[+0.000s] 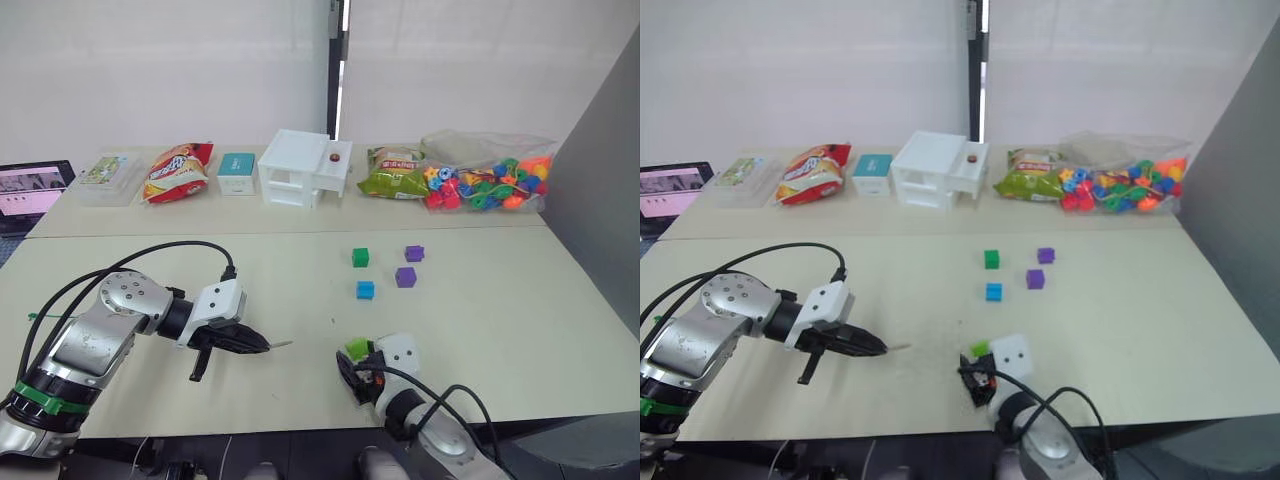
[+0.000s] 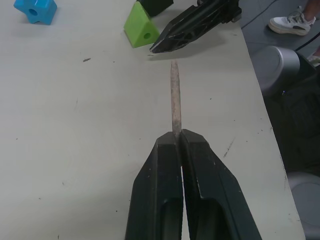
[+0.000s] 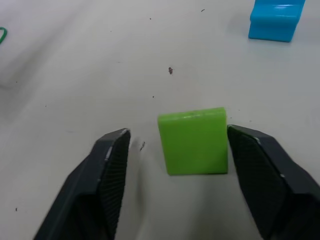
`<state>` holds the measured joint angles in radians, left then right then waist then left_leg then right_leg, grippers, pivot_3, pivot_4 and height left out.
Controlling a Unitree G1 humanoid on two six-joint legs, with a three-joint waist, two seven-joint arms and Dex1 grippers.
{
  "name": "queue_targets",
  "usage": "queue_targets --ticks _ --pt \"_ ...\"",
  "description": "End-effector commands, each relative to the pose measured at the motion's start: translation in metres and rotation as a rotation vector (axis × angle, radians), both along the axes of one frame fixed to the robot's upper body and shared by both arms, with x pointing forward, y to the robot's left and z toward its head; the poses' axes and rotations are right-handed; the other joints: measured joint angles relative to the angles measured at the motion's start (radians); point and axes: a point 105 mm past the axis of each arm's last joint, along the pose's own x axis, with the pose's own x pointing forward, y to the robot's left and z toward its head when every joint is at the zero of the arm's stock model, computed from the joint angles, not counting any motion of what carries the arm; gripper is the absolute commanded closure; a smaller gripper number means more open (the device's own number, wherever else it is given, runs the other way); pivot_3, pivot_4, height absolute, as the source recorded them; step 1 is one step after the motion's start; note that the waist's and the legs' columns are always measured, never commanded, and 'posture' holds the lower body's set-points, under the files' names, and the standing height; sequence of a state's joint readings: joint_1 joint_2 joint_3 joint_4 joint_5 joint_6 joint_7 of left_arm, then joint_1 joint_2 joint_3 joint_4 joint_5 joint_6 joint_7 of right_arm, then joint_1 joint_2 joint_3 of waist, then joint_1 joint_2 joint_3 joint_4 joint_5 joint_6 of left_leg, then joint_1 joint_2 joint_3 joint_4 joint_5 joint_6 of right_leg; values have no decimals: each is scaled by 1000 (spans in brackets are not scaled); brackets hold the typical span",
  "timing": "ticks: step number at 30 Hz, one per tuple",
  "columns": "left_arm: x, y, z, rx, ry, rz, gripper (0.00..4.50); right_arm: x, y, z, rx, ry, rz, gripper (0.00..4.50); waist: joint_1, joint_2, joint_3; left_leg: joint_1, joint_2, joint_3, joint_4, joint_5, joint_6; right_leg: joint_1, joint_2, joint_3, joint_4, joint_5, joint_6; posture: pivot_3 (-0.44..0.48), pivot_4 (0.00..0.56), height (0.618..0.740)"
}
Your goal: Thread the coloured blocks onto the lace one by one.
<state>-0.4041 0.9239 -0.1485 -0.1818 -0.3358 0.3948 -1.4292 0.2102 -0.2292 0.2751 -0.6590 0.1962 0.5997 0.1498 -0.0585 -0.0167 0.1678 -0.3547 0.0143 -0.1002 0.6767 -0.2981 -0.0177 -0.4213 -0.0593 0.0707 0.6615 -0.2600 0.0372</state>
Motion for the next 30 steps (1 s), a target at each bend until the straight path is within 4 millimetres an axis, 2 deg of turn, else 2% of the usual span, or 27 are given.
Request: queue_targets --ticks 1,6,9,12,15,20,28,30 --pt "-1 -2 7 -10 -33 -11 4500 -3 -3 41 45 -136 152 10 1 0 0 0 0 0 0 0 0 0 0 0 0 0 0 0 150 740" --pt "-5 -3 5 -18 -25 -8 4500 -3 -18 50 -119 -81 626 10 -5 -1 1 1 0 0 0 0 0 1 1 0 -1 0 0 0 150 740" --pt "-6 -3 3 -17 -23 -6 4500 5 -25 52 -222 -51 803 10 -3 -2 2 1 1 0 0 0 0 2 1 -1 -1 0 0 0 150 740" --pt "-5 -3 3 -19 -23 1 4500 21 -24 52 -339 -49 951 10 -7 -2 2 1 1 0 0 0 0 1 1 0 -1 0 0 0 150 740" --pt "-11 -5 2 -29 -20 8 4500 43 -17 44 -511 -53 1112 10 -13 -2 3 0 1 2 2 0 0 1 1 0 -2 0 0 0 150 740" --pt "-19 -6 -1 -38 -16 23 4500 57 -16 28 -637 -43 1245 10 -2 -2 3 -1 1 0 1 0 1 -1 0 -1 1 0 0 0 150 740" --pt "-23 -3 -2 -37 -21 47 4500 64 -10 20 -654 -54 1311 10 1 -2 3 -1 0 0 2 0 0 -2 -1 -1 1 0 0 0 150 740" --pt "-23 -3 -2 -36 -22 49 4500 65 -11 18 -655 -48 1311 580 0 -2 3 0 0 0 2 0 0 -1 -1 -1 2 0 0 0 150 740"
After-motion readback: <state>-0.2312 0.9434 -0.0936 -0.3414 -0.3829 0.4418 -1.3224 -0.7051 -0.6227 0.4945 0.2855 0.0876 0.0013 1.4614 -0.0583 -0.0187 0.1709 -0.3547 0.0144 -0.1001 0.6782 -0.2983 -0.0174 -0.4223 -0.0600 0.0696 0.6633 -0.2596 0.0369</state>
